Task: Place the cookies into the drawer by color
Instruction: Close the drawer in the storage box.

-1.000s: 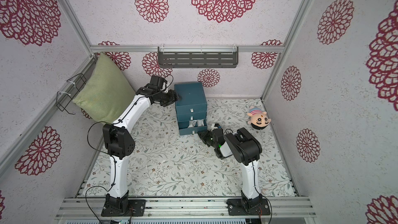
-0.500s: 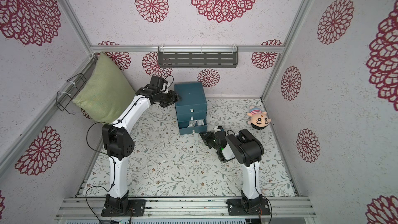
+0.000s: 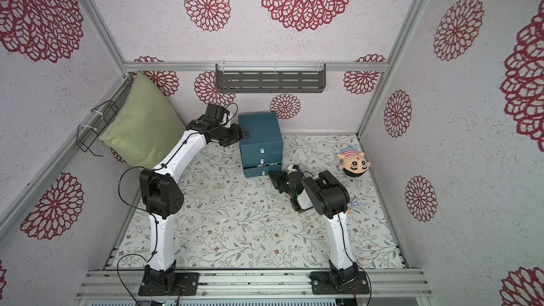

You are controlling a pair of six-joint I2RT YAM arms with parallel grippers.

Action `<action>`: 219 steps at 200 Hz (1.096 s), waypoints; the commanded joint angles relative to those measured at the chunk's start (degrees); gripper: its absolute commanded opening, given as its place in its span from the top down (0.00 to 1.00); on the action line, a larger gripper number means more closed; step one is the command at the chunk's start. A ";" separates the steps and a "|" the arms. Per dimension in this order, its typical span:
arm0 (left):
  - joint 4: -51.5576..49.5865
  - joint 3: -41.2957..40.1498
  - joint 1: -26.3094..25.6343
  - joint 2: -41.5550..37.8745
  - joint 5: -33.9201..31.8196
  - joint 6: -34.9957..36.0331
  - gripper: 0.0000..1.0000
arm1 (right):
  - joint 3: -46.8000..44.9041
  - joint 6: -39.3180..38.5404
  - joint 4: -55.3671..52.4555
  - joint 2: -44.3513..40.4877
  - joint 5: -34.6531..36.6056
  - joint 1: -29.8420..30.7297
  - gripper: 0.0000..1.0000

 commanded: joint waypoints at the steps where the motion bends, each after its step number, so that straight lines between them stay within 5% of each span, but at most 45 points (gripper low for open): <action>1: -6.40 -1.96 -0.68 1.31 -2.50 1.80 0.25 | -0.63 0.91 1.15 -0.97 1.35 0.41 0.76; 172: -5.54 -2.09 -1.13 1.96 -1.97 1.44 0.25 | 11.19 0.03 -7.93 2.93 2.31 1.41 0.76; 219: -5.53 -2.36 -1.20 1.83 -2.11 1.38 0.25 | 7.41 -1.98 -7.02 -0.30 3.34 1.66 0.76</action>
